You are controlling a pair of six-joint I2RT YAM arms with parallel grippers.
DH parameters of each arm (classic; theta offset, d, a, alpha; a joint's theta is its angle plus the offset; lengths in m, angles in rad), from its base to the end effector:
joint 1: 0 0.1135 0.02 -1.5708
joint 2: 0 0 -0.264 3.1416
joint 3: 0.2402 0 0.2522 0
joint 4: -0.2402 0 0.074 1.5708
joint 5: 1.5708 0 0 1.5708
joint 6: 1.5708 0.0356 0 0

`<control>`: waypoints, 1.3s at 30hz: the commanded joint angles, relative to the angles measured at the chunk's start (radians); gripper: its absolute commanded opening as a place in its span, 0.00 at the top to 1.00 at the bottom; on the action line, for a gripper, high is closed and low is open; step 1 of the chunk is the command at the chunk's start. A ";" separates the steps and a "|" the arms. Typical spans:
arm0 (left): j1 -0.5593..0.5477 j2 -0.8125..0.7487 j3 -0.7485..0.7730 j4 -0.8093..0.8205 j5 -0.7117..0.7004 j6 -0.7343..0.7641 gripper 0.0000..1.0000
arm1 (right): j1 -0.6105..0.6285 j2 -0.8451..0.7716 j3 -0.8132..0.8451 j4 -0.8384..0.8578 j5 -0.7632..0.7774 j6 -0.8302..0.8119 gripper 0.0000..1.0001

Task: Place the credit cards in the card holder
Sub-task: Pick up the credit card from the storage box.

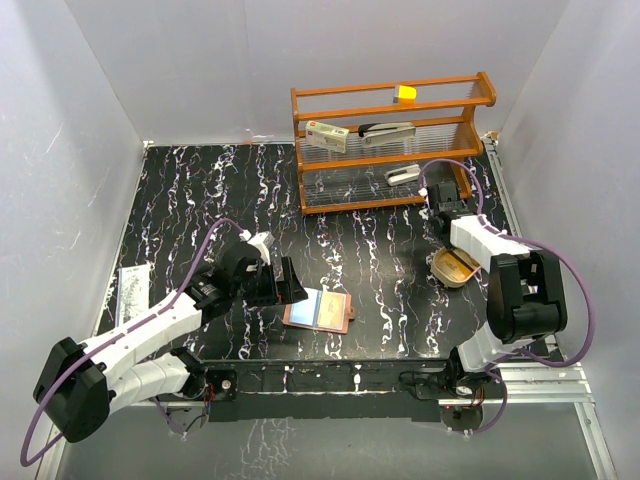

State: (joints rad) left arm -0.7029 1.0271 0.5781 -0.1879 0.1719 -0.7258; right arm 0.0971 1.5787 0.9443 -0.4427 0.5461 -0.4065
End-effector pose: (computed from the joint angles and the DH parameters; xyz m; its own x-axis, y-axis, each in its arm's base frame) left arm 0.1623 -0.1455 0.2223 -0.8318 -0.1524 -0.5338 0.2537 0.7509 -0.6097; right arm 0.3048 0.0111 0.1887 -0.8691 -0.4241 -0.2544 -0.1976 0.7694 -0.6074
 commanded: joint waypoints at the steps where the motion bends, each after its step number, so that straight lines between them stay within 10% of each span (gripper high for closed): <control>1: -0.001 0.004 0.030 -0.035 -0.027 0.020 0.01 | 0.014 -0.056 0.098 -0.077 -0.097 0.061 0.98; 39: -0.003 0.043 0.069 0.015 0.047 -0.093 0.16 | 0.233 -0.408 0.170 -0.178 -0.642 0.557 1.00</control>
State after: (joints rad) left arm -0.7029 1.0882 0.6209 -0.1688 0.2085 -0.8127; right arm 0.3321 1.1736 1.1168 -0.6777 0.0479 0.0086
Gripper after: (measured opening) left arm 0.845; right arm 0.009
